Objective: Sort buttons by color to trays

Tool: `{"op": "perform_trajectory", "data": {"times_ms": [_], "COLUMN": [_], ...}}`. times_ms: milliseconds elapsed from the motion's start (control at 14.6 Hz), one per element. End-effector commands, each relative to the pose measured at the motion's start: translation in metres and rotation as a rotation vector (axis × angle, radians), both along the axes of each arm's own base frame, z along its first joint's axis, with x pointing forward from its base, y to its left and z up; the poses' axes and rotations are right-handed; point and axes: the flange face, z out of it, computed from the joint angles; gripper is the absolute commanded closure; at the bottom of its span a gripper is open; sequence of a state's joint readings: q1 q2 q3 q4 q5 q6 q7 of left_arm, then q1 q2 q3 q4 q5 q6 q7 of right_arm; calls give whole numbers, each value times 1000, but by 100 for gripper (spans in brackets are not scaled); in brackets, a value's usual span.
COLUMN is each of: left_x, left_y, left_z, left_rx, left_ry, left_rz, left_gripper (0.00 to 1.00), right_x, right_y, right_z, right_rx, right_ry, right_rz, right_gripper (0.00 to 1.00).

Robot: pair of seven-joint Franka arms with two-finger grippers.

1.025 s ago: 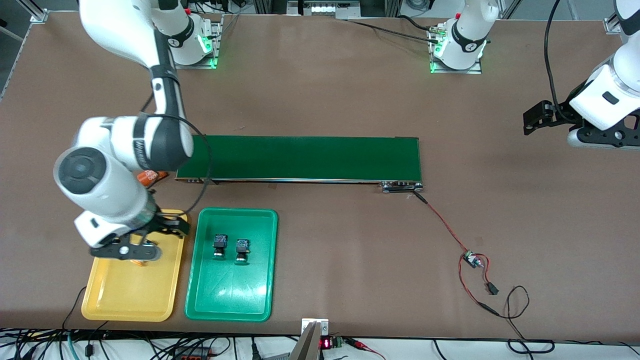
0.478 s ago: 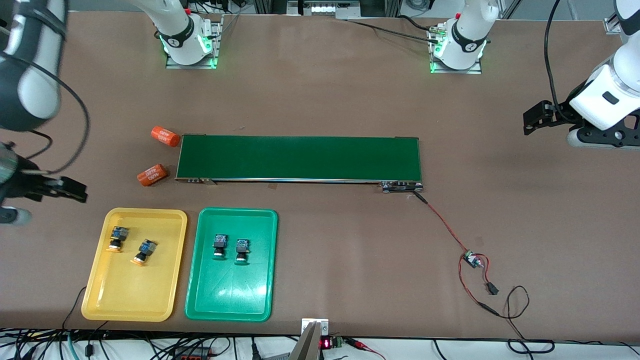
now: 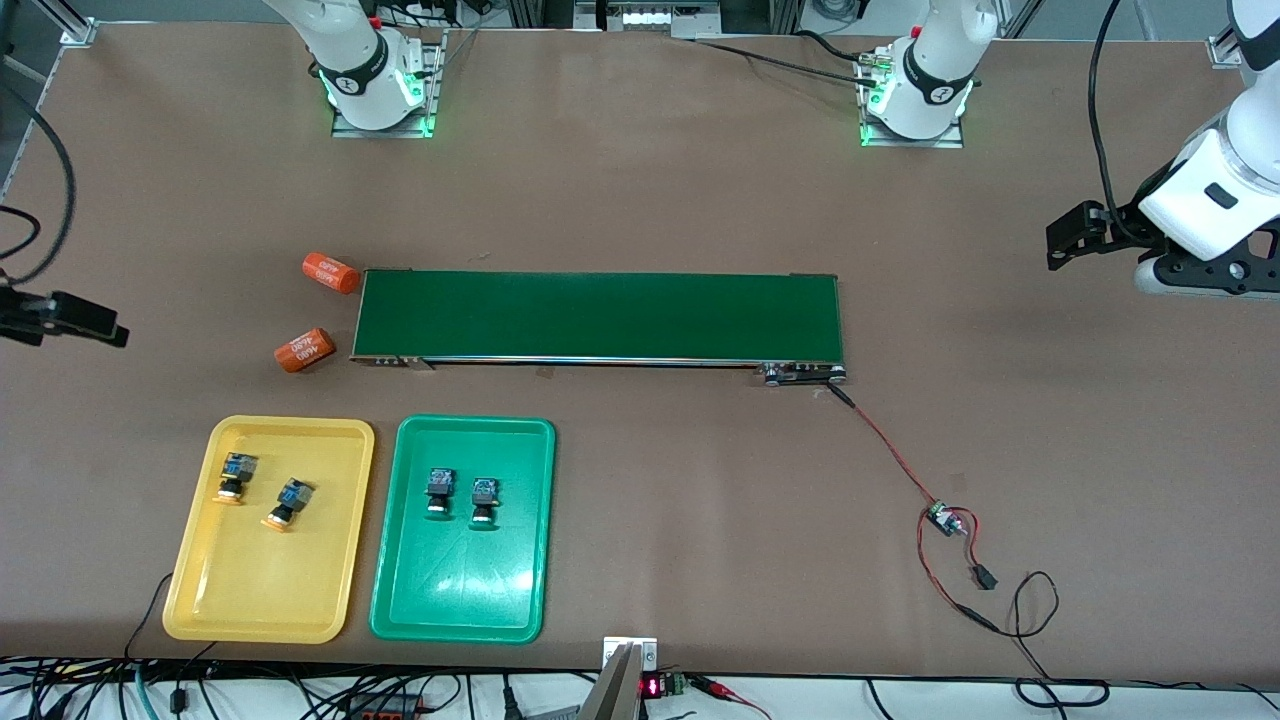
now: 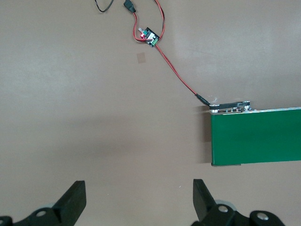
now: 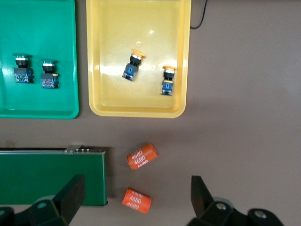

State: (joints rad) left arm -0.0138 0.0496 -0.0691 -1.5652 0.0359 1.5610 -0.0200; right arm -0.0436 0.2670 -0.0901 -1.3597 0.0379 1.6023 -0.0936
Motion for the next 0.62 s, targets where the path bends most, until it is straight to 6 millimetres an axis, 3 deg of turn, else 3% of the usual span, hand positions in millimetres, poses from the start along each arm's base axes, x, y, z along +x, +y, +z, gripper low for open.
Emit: {"op": "perform_trajectory", "data": {"times_ms": [0, 547], "left_x": [-1, -1], "left_y": [0, 0], "left_z": [7, 7], "left_rx": [16, 16], "left_ry": [0, 2], "left_rz": [-12, -16], "left_gripper": [0, 0], "right_x": [-23, -67], "right_y": [24, 9], "right_z": [18, 28], "right_rx": [-27, -29], "right_ry": [-8, -17], "right_rz": [-22, -45], "right_gripper": [0, 0]}}
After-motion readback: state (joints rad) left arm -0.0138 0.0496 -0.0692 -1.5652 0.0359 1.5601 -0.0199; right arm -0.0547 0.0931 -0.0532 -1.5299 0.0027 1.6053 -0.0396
